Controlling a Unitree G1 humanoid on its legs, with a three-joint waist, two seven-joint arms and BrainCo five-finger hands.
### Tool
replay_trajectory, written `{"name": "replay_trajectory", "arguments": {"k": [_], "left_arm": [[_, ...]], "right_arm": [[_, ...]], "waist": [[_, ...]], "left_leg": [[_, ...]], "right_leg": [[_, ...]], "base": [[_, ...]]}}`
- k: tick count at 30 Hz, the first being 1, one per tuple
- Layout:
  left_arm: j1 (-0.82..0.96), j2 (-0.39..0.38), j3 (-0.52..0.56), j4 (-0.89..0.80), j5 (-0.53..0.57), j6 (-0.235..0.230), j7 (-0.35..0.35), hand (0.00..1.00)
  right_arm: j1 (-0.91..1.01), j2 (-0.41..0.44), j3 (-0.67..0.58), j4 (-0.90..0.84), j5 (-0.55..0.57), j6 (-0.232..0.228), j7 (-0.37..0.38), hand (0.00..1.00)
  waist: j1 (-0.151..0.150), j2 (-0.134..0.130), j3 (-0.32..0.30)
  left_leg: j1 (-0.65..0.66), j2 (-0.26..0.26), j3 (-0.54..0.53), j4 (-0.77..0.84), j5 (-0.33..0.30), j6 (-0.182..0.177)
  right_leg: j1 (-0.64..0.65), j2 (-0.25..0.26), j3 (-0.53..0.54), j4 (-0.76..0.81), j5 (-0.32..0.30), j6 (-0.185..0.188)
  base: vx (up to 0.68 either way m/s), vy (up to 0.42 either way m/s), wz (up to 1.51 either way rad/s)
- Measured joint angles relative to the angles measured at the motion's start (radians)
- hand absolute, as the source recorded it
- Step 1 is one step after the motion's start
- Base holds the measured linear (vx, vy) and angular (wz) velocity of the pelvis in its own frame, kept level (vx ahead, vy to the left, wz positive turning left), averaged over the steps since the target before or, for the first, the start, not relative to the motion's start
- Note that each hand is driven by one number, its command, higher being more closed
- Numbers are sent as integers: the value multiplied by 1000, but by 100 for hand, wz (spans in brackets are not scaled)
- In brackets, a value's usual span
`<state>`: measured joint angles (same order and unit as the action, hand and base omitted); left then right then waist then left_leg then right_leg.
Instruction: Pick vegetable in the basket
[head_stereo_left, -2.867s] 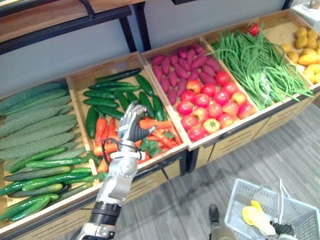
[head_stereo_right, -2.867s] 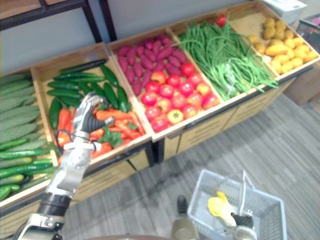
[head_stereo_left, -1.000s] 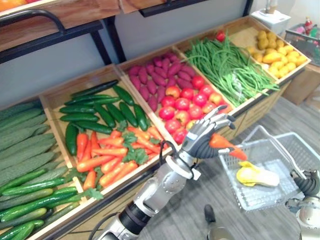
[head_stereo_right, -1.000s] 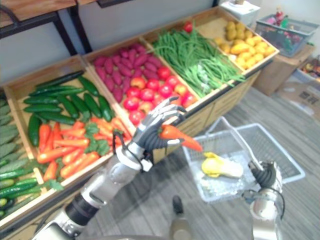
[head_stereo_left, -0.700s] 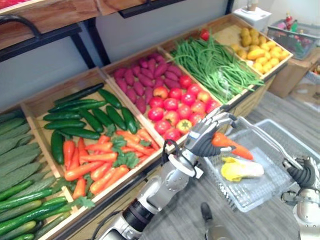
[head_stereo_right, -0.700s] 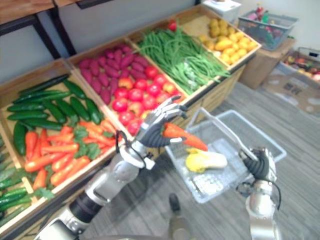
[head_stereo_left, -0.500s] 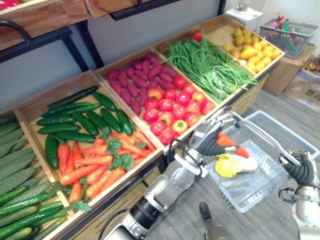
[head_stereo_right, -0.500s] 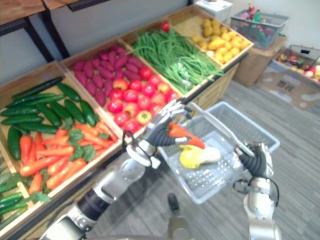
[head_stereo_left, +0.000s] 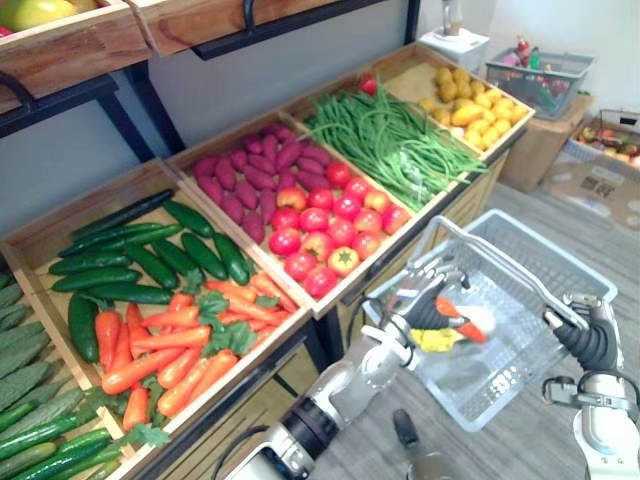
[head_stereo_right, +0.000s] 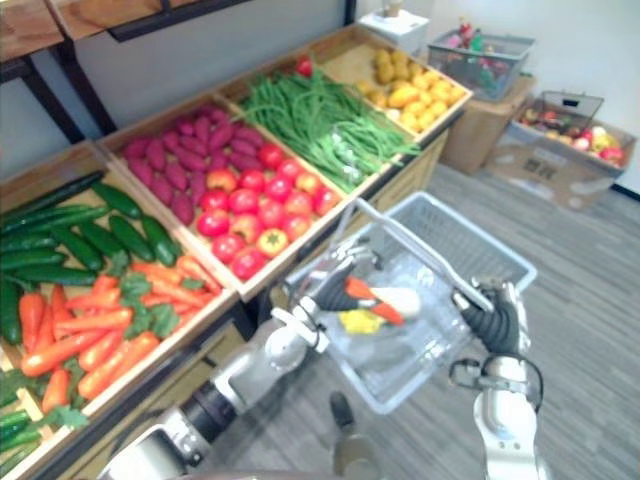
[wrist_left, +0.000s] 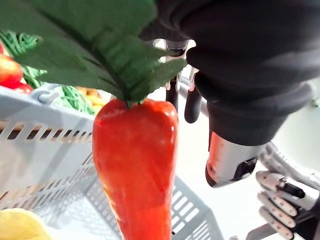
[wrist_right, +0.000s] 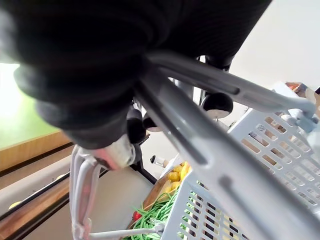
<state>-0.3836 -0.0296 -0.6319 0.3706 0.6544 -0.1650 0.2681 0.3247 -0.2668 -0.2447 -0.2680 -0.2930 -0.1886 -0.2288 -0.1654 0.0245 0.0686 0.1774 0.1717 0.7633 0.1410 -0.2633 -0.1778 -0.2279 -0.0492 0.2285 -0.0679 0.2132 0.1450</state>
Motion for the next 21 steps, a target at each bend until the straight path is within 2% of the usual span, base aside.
{"name": "replay_trajectory", "arguments": {"k": [9, 17, 21], "left_arm": [[-65, -42, 14, 239, 40, 83, 30, 0], [-66, -45, 9, 247, 67, 88, 32, 0], [-87, -38, -1, 207, 66, 78, 31, 0]], "right_arm": [[20, 25, 19, 0, 29, 0, -2, 100], [38, 42, 18, 2, 29, 0, -6, 100], [42, 42, 16, 16, 29, 0, -10, 100]], "waist": [[-24, -3, 1], [-27, -31, 0], [-24, -34, -1]], "left_leg": [[-5, -7, -5, -1, -2, 2], [-2, -19, -30, -16, -1, 5], [-14, -26, -60, -16, 1, 10]], "right_leg": [[-6, -15, -1, 0, 0, 1], [5, -33, -16, -6, 1, 2], [10, -48, -39, -7, 0, 2]], "base": [[-25, -38, 1], [-27, -38, 7], [-29, -44, 18]]}}
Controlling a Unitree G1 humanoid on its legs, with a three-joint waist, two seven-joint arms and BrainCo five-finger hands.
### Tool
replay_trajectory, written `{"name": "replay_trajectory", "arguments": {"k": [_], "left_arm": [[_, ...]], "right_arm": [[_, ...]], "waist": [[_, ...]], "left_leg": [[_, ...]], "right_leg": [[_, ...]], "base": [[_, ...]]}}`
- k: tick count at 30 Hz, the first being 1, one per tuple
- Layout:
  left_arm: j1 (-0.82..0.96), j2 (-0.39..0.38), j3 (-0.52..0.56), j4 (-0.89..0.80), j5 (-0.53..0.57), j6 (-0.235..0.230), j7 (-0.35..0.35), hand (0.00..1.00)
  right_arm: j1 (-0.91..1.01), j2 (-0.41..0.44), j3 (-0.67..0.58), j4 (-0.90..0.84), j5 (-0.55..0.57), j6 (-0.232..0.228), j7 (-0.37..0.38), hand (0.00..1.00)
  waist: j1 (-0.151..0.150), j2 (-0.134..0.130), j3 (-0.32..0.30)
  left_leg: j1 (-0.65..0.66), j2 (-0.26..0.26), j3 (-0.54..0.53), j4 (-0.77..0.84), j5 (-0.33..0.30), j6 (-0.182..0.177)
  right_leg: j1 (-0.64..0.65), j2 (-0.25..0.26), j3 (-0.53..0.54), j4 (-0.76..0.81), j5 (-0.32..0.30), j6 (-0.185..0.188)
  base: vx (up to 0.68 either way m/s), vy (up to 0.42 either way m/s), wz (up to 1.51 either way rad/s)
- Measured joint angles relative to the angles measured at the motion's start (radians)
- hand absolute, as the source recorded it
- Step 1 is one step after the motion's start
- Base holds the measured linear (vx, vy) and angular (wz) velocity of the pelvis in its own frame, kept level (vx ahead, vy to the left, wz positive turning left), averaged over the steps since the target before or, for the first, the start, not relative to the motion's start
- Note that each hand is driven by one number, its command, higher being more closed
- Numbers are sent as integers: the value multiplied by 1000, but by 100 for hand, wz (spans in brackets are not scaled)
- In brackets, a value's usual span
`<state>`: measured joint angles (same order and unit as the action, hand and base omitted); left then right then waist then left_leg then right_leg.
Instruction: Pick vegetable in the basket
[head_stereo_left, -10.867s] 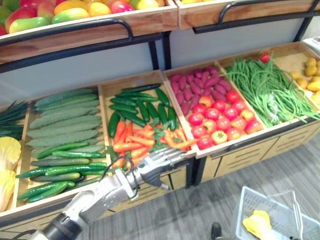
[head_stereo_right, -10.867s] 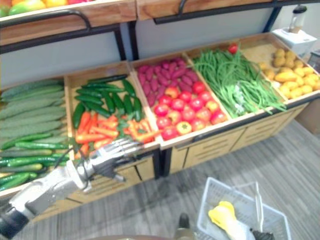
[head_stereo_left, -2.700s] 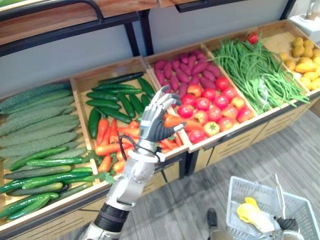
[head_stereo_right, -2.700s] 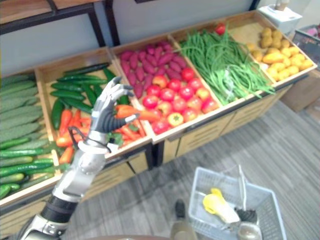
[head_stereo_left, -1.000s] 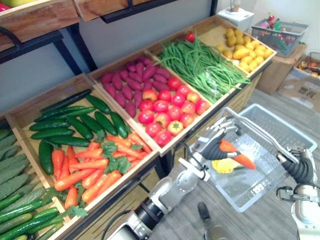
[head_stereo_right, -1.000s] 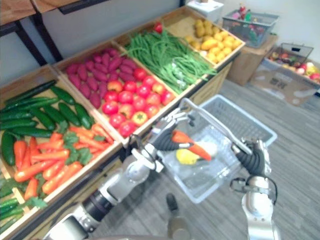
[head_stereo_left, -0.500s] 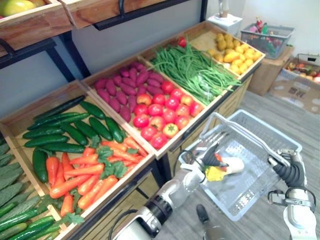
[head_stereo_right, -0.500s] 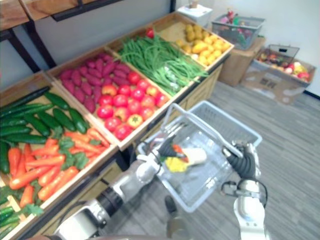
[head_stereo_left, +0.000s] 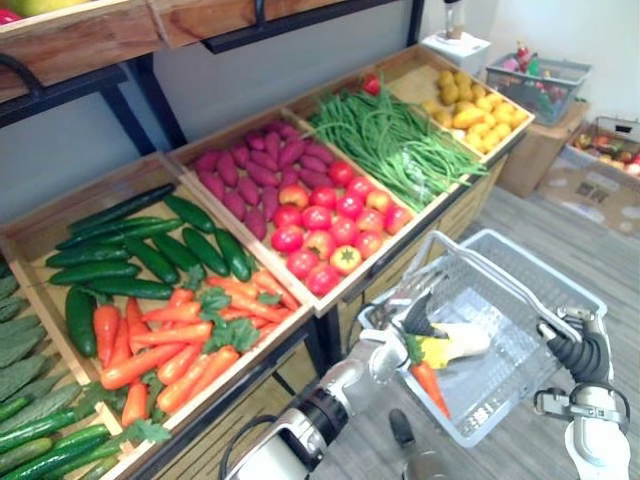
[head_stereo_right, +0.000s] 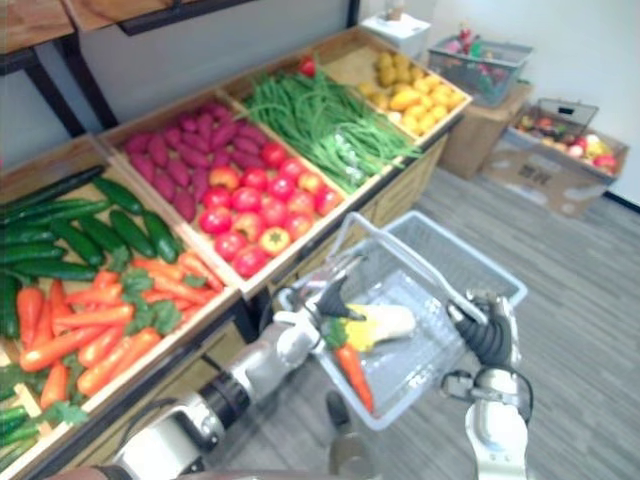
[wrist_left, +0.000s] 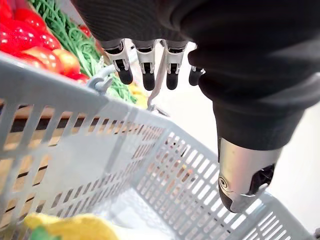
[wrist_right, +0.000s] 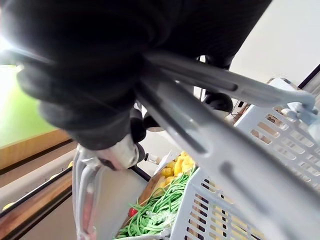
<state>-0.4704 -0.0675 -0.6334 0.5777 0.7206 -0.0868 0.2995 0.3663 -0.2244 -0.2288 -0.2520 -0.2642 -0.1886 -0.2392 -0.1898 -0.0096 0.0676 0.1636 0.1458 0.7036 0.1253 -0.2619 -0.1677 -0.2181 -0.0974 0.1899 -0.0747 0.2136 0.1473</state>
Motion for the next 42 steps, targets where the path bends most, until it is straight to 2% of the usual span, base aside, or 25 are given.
{"name": "replay_trajectory", "arguments": {"k": [3, 5, 7, 9, 11, 14, 15, 20, 21, 23, 25, 29, 30, 31, 35, 36, 37, 39, 40, 42], "left_arm": [[5, 24, -2, -138, -3, -6, -1, 0], [15, 60, 0, -262, -9, -44, -1, 0], [84, 104, 2, -469, -12, -98, -4, 0], [146, 138, 2, -575, -34, -139, -17, 0], [253, 213, 9, -695, -78, -184, -42, 0], [421, 338, 44, -814, -181, -222, -107, 0], [494, 375, 63, -844, -226, -231, -126, 0], [713, 446, 104, -857, -464, -236, -235, 0], [777, 448, 125, -857, -554, -231, -279, 0], [834, 452, 154, -856, -602, -223, -313, 0], [909, 453, 205, -815, -632, -217, -352, 0], [979, 427, 318, -640, -639, -171, -406, 0], [981, 411, 359, -565, -624, -162, -419, 0], [981, 398, 394, -506, -613, -153, -425, 0], [968, 333, 557, -236, -466, -140, -423, 0], [953, 302, 617, -121, -407, -123, -405, 0], [949, 297, 626, -100, -384, -119, -395, 0], [908, 255, 702, 91, -267, -104, -328, 0], [895, 243, 725, 142, -242, -103, -310, 0], [841, 186, 855, 304, -219, -85, -242, 0]], "right_arm": [[-6, 0, -1, 33, 0, 0, 0, 100], [-8, 0, -2, 57, 1, 0, 0, 100], [-8, 0, -12, 89, -2, 0, 0, 100], [-8, 0, -37, 120, -2, 0, 0, 100], [-10, 0, -74, 167, -3, 0, -5, 100], [-14, 0, -115, 244, -14, 4, -26, 100], [-17, -3, -125, 278, -15, 5, -39, 100], [-47, -14, -159, 396, -52, 22, -48, 100], [-48, -17, -164, 419, -52, 27, -50, 100], [-48, -17, -172, 438, -52, 34, -50, 100], [-49, -17, -194, 470, -52, 35, -49, 100], [-51, -10, -222, 517, -51, 35, -43, 100], [-51, -8, -230, 528, -51, 35, -39, 100], [-51, -8, -237, 539, -51, 35, -38, 100], [-49, -7, -245, 546, -51, 40, -33, 100], [-50, -4, -251, 546, -51, 40, -33, 100], [-50, -2, -253, 546, -51, 40, -33, 100], [-57, 11, -275, 566, -51, 40, -34, 100], [-63, 13, -280, 579, -50, 39, -34, 100], [-76, 21, -294, 613, -48, 39, -38, 100]], "waist": [[4, 0, -1], [5, 1, -1], [14, 4, -3], [22, 5, -9], [42, 7, -21], [62, 8, -27], [61, 9, -37], [83, 10, -41], [85, 11, -42], [88, 11, -42], [91, 10, -45], [101, 9, -46], [105, 18, -52], [108, 10, -51], [111, 17, -64], [113, 18, -66], [113, 19, -67], [114, 17, -69], [114, 17, -70], [119, 16, -73]], "left_leg": [[-9, 4, -15, 3, 0, 1], [-13, 10, -30, 6, 0, 1], [-16, 18, -47, 10, 0, 2], [-25, 21, -67, 16, 1, 2], [-39, 21, -89, 19, 4, 7], [-45, 19, -124, 20, 9, 15], [-58, 16, -145, 22, 12, 20], [-64, 7, -171, 24, 16, 26], [-72, 6, -182, 28, 16, 27], [-78, 7, -190, 33, 16, 27], [-87, 9, -201, 37, 16, 27], [-89, 8, -217, 37, 18, 29], [-89, 8, -225, 37, 19, 30], [-89, 8, -231, 36, 19, 31], [-90, 4, -254, 35, 21, 34], [-90, 3, -260, 34, 22, 36], [-90, 2, -262, 34, 22, 36], [-90, 0, -279, 32, 26, 40], [-90, -1, -281, 31, 27, 41], [-86, -10, -285, 13, 38, 43]], "right_leg": [[4, 3, -20, -2, 0, 0], [15, 2, -34, -8, 0, 0], [27, 0, -52, -12, 0, 0], [33, -3, -72, -14, 0, 0], [35, -10, -89, -15, 0, 0], [51, -20, -119, -19, 0, 0], [52, -29, -136, -22, 0, 0], [66, -44, -156, -28, -1, 0], [64, -47, -161, -28, -2, 0], [65, -48, -169, -28, -3, -2], [65, -47, -181, -28, -5, -5], [71, -49, -194, -28, -7, -9], [75, -51, -203, -29, -7, -9], [79, -53, -211, -29, -8, -11], [92, -61, -237, -30, -11, -14], [96, -64, -242, -31, -11, -14], [98, -65, -243, -31, -11, -15], [107, -70, -262, -31, -14, -18], [107, -71, -263, -31, -14, -18], [107, -77, -268, -31, -14, -18]], "base": [[-34, -61, 18], [-28, -68, 19], [-35, -88, 23], [-34, -70, 26], [-54, -78, 29], [-56, -61, 33], [-54, -52, 39], [-45, -41, 19], [-26, -32, 12], [-21, -38, 14], [-13, -51, 13], [-8, -40, 11], [-15, -33, 14], [-12, -32, 18], [-15, -26, 16], [-24, -27, 11], [-22, -20, 16], [-27, -23, 19], [-30, -26, 12], [-33, -30, 8]]}}
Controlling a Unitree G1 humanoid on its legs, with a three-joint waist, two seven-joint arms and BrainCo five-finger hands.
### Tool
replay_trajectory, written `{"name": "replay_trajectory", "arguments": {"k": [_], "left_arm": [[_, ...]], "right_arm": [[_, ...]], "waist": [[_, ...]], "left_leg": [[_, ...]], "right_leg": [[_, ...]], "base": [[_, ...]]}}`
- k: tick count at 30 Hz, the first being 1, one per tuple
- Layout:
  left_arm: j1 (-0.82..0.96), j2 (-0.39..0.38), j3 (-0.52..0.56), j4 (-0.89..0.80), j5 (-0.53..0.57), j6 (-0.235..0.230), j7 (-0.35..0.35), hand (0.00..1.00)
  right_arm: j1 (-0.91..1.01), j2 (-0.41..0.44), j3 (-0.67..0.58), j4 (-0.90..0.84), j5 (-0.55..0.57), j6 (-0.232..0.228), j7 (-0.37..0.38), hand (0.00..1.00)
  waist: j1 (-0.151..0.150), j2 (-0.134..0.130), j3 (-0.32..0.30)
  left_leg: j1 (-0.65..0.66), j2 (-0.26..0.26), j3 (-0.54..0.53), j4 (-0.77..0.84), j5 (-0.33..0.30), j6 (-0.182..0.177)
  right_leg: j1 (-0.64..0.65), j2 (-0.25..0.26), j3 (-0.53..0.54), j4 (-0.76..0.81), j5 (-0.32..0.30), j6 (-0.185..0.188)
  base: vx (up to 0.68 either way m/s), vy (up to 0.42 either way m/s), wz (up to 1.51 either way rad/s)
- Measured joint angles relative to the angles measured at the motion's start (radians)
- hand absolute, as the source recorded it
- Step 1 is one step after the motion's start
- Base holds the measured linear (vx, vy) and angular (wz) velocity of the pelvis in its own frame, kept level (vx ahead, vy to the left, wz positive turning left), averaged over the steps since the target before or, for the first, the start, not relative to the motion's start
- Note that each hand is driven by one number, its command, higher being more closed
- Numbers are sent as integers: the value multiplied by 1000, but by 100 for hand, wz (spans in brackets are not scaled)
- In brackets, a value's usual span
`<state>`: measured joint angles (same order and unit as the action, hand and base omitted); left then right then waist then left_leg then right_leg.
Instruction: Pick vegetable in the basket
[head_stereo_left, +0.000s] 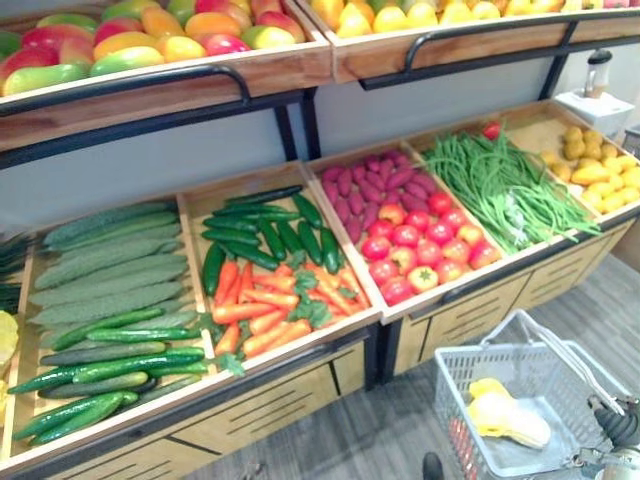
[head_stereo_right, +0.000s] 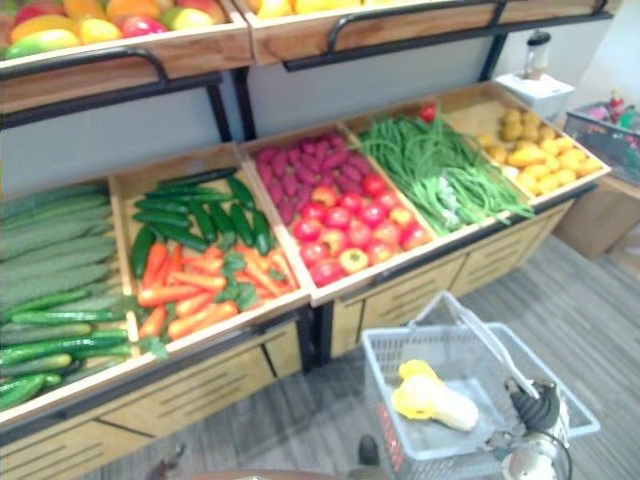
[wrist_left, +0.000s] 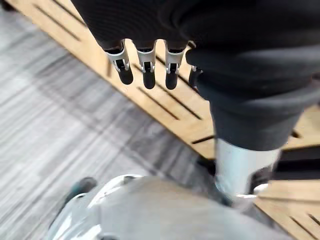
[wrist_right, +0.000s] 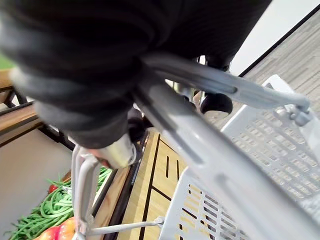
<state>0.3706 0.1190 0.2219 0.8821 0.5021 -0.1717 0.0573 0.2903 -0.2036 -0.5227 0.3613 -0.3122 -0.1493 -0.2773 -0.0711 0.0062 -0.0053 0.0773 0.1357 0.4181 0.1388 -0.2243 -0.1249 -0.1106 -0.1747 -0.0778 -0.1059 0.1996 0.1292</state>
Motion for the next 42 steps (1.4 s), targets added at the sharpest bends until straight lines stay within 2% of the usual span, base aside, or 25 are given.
{"name": "replay_trajectory", "arguments": {"k": [2, 4, 7, 13, 16, 18, 19, 20, 21, 23, 24, 25, 26, 27, 28, 30, 32, 34, 35, 36, 38, 39, 40, 41, 42], "left_arm": [[-39, -33, 123, 104, 16, 42, 48, 0], [-54, -60, 265, 166, 10, 121, 99, 0], [-56, -70, 318, 171, -70, 164, 130, 0], [-80, -75, 314, 142, -70, 166, 174, 0], [-114, -71, 255, 131, -69, 169, 187, 0], [-163, -69, 195, 103, -68, 170, 213, 0], [-176, -67, 186, 93, -68, 170, 217, 0], [-195, -64, 167, 85, -69, 168, 221, 0], [-205, -67, 165, 75, -69, 162, 223, 0], [-224, -66, 152, 59, -69, 156, 241, 0], [-224, -46, 127, 58, -69, 153, 244, 0], [-217, -43, 116, 59, -68, 153, 243, 0], [-214, -37, 115, 60, -68, 153, 243, 0], [-206, -32, 109, 62, -68, 153, 243, 0], [-195, -33, 107, 64, -68, 154, 241, 0], [-187, -40, 103, 67, -68, 153, 239, 0], [-183, -43, 96, 75, -68, 153, 232, 0], [-178, -56, 95, 76, -68, 153, 228, 0], [-179, -72, 96, 80, -68, 153, 225, 0], [-179, -86, 100, 89, -68, 154, 223, 0], [-181, -87, 99, 107, -67, 154, 221, 0], [-183, -81, 100, 105, -67, 153, 222, 0], [-184, -78, 102, 105, -66, 153, 221, 0], [-192, -77, 98, 106, -63, 153, 222, 0], [-193, -79, 91, 105, -63, 152, 224, 0]], "right_arm": [[-11, 20, -22, 25, 0, 1, -2, 100], [-10, 31, -40, 53, 0, 10, -3, 100], [-10, 37, -80, 100, 7, 18, -7, 100], [-17, 37, -110, 155, 8, 57, -13, 100], [-34, 37, -115, 157, 8, 58, -17, 100], [-76, 40, -91, 139, 8, 58, -31, 100], [-83, 46, -81, 125, 9, 58, -32, 100], [-116, 47, -52, 115, 8, 60, -40, 100], [-143, 48, -32, 113, 6, 62, -43, 100], [-187, 42, -9, 105, 4, 61, -51, 100], [-195, 41, -5, 105, -1, 62, -63, 100], [-201, 41, 3, 107, -2, 66, -69, 100], [-206, 40, 8, 108, -2, 71, -71, 100], [-219, 34, 21, 110, -2, 78, -73, 100], [-239, 18, 44, 120, -4, 79, -73, 100], [-250, 1, 76, 125, -4, 80, -73, 100], [-250, -8, 104, 126, -4, 81, -72, 100], [-251, -12, 119, 126, -5, 82, -72, 100], [-252, -22, 131, 125, -5, 83, -71, 100], [-263, -33, 149, 124, -5, 84, -66, 100], [-261, -30, 173, 117, -7, 84, -61, 100], [-241, -17, 175, 110, -11, 84, -62, 100], [-232, -12, 173, 108, -14, 84, -63, 100], [-221, -13, 170, 104, -16, 84, -63, 100], [-213, -15, 165, 102, -33, 84, -63, 100]], "waist": [[4, 0, 0], [6, -1, 0], [8, -3, 0], [21, -9, 2], [19, -17, 13], [19, -46, 41], [18, -58, 48], [22, -61, 65], [23, -35, 89], [20, -33, 144], [21, -38, 159], [21, -42, 160], [21, -49, 160], [23, -58, 157], [27, -62, 155], [32, -69, 150], [45, -63, 148], [45, -49, 137], [47, -34, 124], [52, -10, 121], [48, 6, 113], [45, -11, 123], [46, -12, 123], [44, -12, 123], [45, -7, 124]], "left_leg": [[5, -2, -1, -11, 7, 1], [30, -2, -2, -32, 17, -1], [34, -2, -12, -36, 17, -1], [11, 25, -14, 66, -33, -4], [-22, 50, 22, 169, -86, 3], [-95, 62, 89, 294, -150, 25], [-110, 61, 107, 324, -163, 36], [-107, 67, 156, 315, -170, 66], [-91, 87, 208, 283, -156, 94], [-54, 97, 283, 242, -125, 104], [-34, 92, 328, 196, -97, 109], [-25, 86, 354, 171, -80, 114], [-22, 83, 374, 159, -72, 119], [-23, 83, 414, 150, -65, 121], [-20, 83, 466, 149, -64, 122], [-10, 85, 520, 153, -64, 121], [-4, 98, 578, 175, -63, 120], [-19, 123, 613, 206, -58, 111], [-40, 148, 619, 239, -54, 104], [-49, 180, 621, 263, -44, 96], [-54, 226, 611, 318, -5, 90], [-79, 286, 589, 436, 13, 100], [-93, 295, 554, 457, -2, 76], [-117, 275, 490, 389, -31, 35], [-128, 266, 467, 313, -7, 52]], "right_leg": [[1, -2, -1, 0, -1, -1], [17, -1, -5, -1, -6, -3], [29, -4, -15, -5, -15, -5], [39, 7, -13, 11, -25, -3], [-26, 19, 40, 111, -42, 5], [-112, 20, 116, 144, -28, 9], [-129, 19, 133, 137, -24, -18], [-147, 9, 63, 110, -108, -137], [-152, -5, -57, 127, -172, -217], [-187, -53, -235, 362, -172, -208], [-176, -78, -298, 534, -185, -200], [-158, -81, -306, 600, -210, -172], [-139, -82, -305, 627, -220, -156], [-102, -85, -306, 655, -258, -127], [-67, -108, -309, 666, -284, -115], [-45, -140, -317, 664, -291, -115], [-48, -170, -336, 647, -297, -110], [-65, -163, -357, 620, -331, -71], [-79, -136, -352, 579, -346, -50], [-75, -97, -350, 529, -348, -48], [-45, -48, -349, 449, -348, -49], [11, -19, -347, 380, -347, -56], [33, -14, -341, 360, -349, -60], [56, -18, -332, 353, -349, -60], [72, -16, -327, 353, -349, -60]], "base": [[-23, -32, 4], [-11, -41, 2], [-25, -29, 9], [-16, -19, -2], [-74, 40, -45], [-218, 95, -80], [-281, 137, -105], [-279, 142, -115], [-292, 180, -135], [-191, 159, -109], [-85, 143, -96], [-50, 120, -85], [-21, 68, -84], [-23, 30, -108], [-16, 13, -101], [5, -50, -97], [0, -134, -95], [4, -206, -68], [37, -288, -88], [52, -290, -93], [86, -275, -71], [104, -253, -37], [57, -187, -13], [11, -83, -16], [-4, -43, -21]]}}
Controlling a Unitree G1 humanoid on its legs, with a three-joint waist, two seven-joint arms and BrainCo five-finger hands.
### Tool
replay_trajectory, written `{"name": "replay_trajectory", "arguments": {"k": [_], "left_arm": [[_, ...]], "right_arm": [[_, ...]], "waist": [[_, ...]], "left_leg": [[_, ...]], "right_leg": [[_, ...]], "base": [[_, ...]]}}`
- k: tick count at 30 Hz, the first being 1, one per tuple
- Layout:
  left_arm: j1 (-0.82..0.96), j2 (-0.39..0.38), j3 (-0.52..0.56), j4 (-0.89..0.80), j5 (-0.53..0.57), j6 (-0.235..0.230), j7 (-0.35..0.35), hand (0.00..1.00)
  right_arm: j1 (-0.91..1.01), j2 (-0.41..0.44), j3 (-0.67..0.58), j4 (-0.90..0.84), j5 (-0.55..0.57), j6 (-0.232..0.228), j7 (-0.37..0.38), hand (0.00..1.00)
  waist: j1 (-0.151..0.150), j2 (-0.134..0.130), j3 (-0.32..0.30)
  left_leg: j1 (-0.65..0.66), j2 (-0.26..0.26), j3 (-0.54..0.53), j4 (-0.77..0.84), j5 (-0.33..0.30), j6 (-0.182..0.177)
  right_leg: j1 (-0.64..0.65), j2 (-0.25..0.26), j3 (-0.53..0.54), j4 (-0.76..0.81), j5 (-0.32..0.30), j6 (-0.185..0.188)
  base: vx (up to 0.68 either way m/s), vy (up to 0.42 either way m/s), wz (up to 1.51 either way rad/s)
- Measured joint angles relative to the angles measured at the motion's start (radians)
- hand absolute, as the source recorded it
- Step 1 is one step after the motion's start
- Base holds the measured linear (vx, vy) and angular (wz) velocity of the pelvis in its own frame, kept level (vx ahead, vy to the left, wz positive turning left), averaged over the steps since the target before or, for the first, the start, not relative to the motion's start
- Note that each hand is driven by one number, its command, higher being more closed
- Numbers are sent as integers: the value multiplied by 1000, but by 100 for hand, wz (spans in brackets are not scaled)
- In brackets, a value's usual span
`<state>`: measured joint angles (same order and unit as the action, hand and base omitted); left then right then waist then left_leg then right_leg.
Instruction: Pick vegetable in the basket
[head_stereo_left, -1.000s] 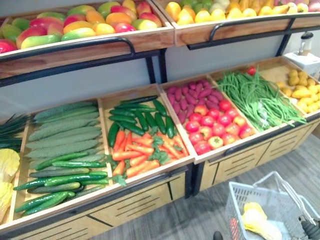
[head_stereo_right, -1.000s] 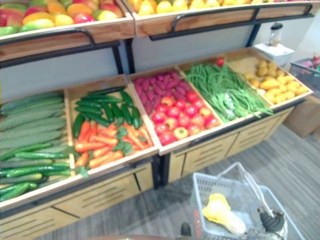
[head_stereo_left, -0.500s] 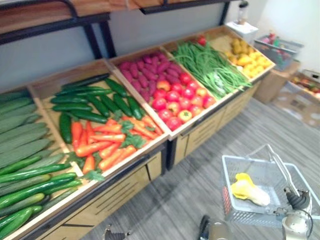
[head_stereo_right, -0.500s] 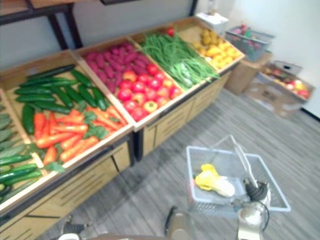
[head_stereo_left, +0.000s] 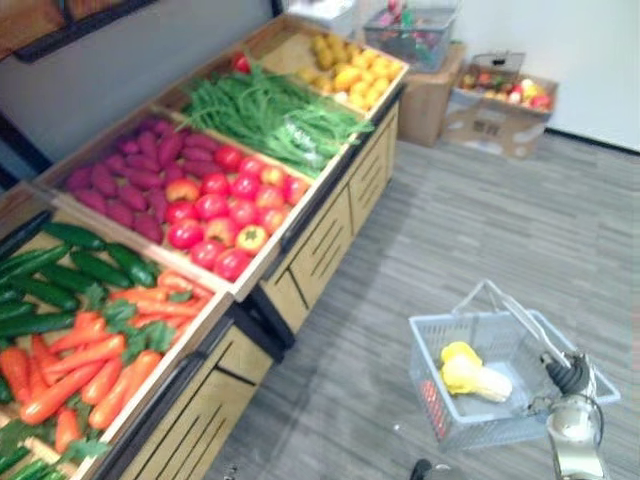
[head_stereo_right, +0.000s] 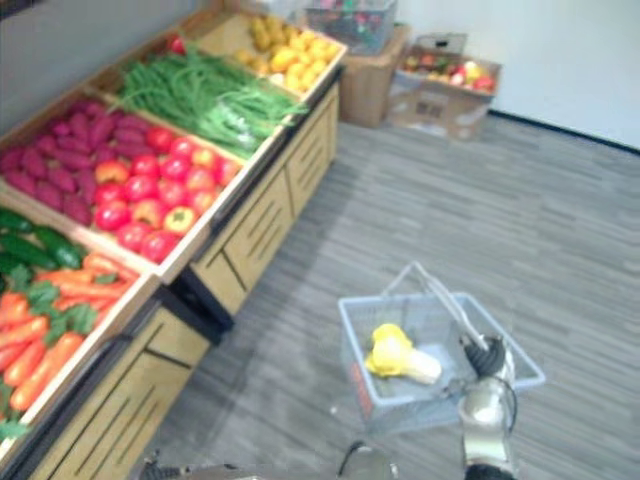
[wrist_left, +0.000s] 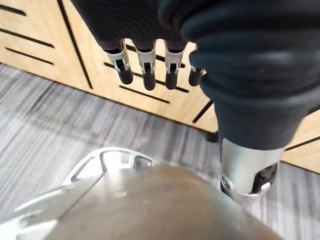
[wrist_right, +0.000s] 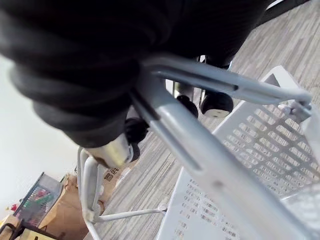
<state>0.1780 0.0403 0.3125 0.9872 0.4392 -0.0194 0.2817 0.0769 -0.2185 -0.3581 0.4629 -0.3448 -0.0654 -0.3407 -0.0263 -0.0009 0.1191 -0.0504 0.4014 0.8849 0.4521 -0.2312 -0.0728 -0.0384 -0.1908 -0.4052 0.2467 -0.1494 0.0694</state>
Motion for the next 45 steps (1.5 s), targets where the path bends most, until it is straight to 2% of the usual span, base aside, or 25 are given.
{"name": "replay_trajectory", "arguments": {"k": [1, 2, 3, 5, 6, 7, 8, 9, 10, 15, 19, 21, 22, 23, 24, 26, 27, 32, 35, 36, 37, 38, 39, 42, 45], "left_arm": [[-1, -2, -2, 0, 0, 0, 1, 0], [-1, -15, -1, 0, -1, -2, 7, 0], [1, -5, 5, 0, -3, -1, 11, 0], [5, -3, 8, 0, -6, -7, 21, 0], [11, 0, 12, -1, -8, -8, 27, 0], [18, -7, 14, 3, -9, -15, 31, 0], [27, -26, 17, 12, -10, -14, 31, 0], [35, -37, 16, 13, -10, -14, 31, 0], [44, -46, 15, 19, -9, -14, 31, 0], [33, -16, 4, 11, 0, -14, 31, 0], [47, -20, 5, 10, 0, -15, 31, 0], [53, -33, 4, 10, 0, -15, 30, 0], [51, -33, 4, 10, 0, -14, 30, 0], [51, -30, -5, 10, 0, -14, 30, 0], [51, -25, -22, 10, 0, -15, 30, 0], [53, -11, -47, 10, 0, -15, 29, 0], [53, 6, -73, 8, 1, -16, 29, 0], [29, 41, -93, 8, 1, -16, 28, 0], [10, 33, -118, 6, 6, -17, 27, 0], [11, 41, -116, 6, 5, -21, 28, 0], [18, 50, -104, 9, 5, -20, 28, 0], [17, 48, -93, 10, 5, -17, 28, 0], [17, 32, -70, 8, 5, -18, 28, 0], [21, -14, -45, 9, 4, -16, 29, 0], [24, -22, 1, 9, -8, -15, 36, 0]], "right_arm": [[9, 0, 0, -7, -5, 0, 0, 100], [30, 1, 1, -31, -10, -2, 0, 100], [37, 7, 14, -52, -10, -4, 0, 100], [31, 4, 19, -69, -10, -12, -1, 100], [23, 0, 27, -72, -10, -18, -2, 100], [17, -9, 50, -71, -9, -32, -6, 100], [2, -26, 59, -72, -9, -36, -7, 100], [-2, -34, 66, -76, -9, -36, -7, 100], [5, -35, 72, -80, -9, -36, -6, 100], [13, -38, 105, -94, -11, -40, 2, 100], [2, -40, 144, -94, -12, -45, 8, 100], [-2, -47, 142, -94, -11, -51, 14, 100], [-5, -45, 141, -94, -9, -51, 17, 100], [-9, -39, 141, -94, -9, -51, 20, 100], [-13, -32, 142, -94, -9, -51, 22, 100], [-15, -24, 144, -93, -10, -49, 22, 100], [-15, -20, 144, -93, -10, -47, 22, 100], [-24, -18, 134, -93, -11, -45, 17, 100], [-33, -18, 121, -92, -21, -29, 12, 100], [-30, -9, 119, -92, -36, -24, 10, 100], [-28, 4, 119, -92, -48, -24, 7, 100], [-29, 3, 119, -92, -48, -24, 6, 100], [-34, 1, 120, -94, -48, -26, 3, 100], [-24, 2, 119, -94, -48, -27, 1, 100], [10, 20, 119, -118, -47, -30, 1, 100]], "waist": [[1, 5, 2], [5, 22, 9], [6, 9, 8], [9, -9, 15], [13, -9, 16], [31, -5, 14], [35, 18, 13], [36, 36, 14], [42, 55, 15], [60, 14, 37], [75, 13, 38], [89, 27, 31], [92, 25, 33], [95, 24, 33], [98, 20, 36], [103, 15, 39], [93, 3, 45], [80, -27, 38], [58, 4, 53], [58, -2, 50], [59, -23, 38], [57, -18, 29], [58, 10, 19], [56, 49, 6], [59, 49, 7]], "left_leg": [[2, -2, 0, -38, 47, 20], [4, 4, -32, -51, 151, 51], [6, -36, -189, -26, 182, 17], [-15, -70, -345, 13, 201, 16], [-49, -78, -441, 76, 213, 22], [-63, -134, -563, 18, 128, -19], [-38, -189, -644, -124, 108, -31], [-24, -206, -671, -187, 129, -27], [10, -215, -679, -243, 116, -44], [-12, -271, -711, -243, 94, -48], [-44, -270, -746, -178, 68, -39], [-40, -262, -770, -172, -7, -42], [-36, -266, -763, -169, -26, -45], [-27, -278, -757, -162, -57, -36], [-4, -287, -752, -162, -70, -22], [39, -284, -708, -173, -68, -15], [65, -290, -703, -173, -72, -7], [86, -303, -683, -209, -57, 8], [108, -282, -734, -236, -46, -1], [121, -278, -739, -247, -39, -12], [125, -282, -748, -258, -37, -25], [122, -270, -758, -264, -32, -34], [113, -232, -765, -278, -21, -53], [54, -164, -819, -195, -3, -76], [-15, -130, -865, 11, 63, -41]], "right_leg": [[11, 4, 0, 0, 0, 0], [29, 19, 10, -3, -2, 3], [47, 5, 48, -26, -5, 8], [61, -4, 92, -67, 0, 15], [63, -2, 137, -99, 15, 38], [58, -9, 199, -128, 35, 43], [42, -4, 248, -152, 53, 45], [37, 5, 263, -158, 61, 53], [30, 20, 295, -167, 74, 74], [45, -18, 316, -293, 171, 96], [22, -15, 362, -298, 177, 98], [-16, 3, 417, -283, 174, 95], [-30, 2, 431, -266, 171, 91], [-65, 1, 456, -203, 150, 58], [-106, 3, 462, -108, 144, 49], [-194, 7, 438, 87, 144, 49], [-213, -6, 425, 160, 144, 49], [-198, -54, 313, 95, 153, 46], [-226, -53, 306, 169, 110, 23], [-217, -53, 306, 119, 129, 34], [-212, -59, 297, 71, 161, 62], [-198, -51, 286, 55, 147, 75], [-175, -20, 246, 1, 146, 73], [-122, 49, 177, -78, 128, 44], [-36, 85, 140, -122, 106, 11]], "base": [[26, 11, -38], [31, 8, -59], [20, -12, -71], [-12, -19, -73], [6, 107, -113], [13, 204, -150], [10, 225, -140], [6, 215, -114], [31, 184, -63], [22, 128, -19], [-32, 18, -34], [-38, 50, -70], [-15, 135, -65], [3, 139, -81], [12, 155, -85], [25, 106, -69], [40, 72, -39], [94, 34, -11], [73, -59, 35], [96, -130, 33], [115, -178, 27], [139, -252, 19], [113, -215, 15], [117, -243, 25], [75, -237, 27]]}}
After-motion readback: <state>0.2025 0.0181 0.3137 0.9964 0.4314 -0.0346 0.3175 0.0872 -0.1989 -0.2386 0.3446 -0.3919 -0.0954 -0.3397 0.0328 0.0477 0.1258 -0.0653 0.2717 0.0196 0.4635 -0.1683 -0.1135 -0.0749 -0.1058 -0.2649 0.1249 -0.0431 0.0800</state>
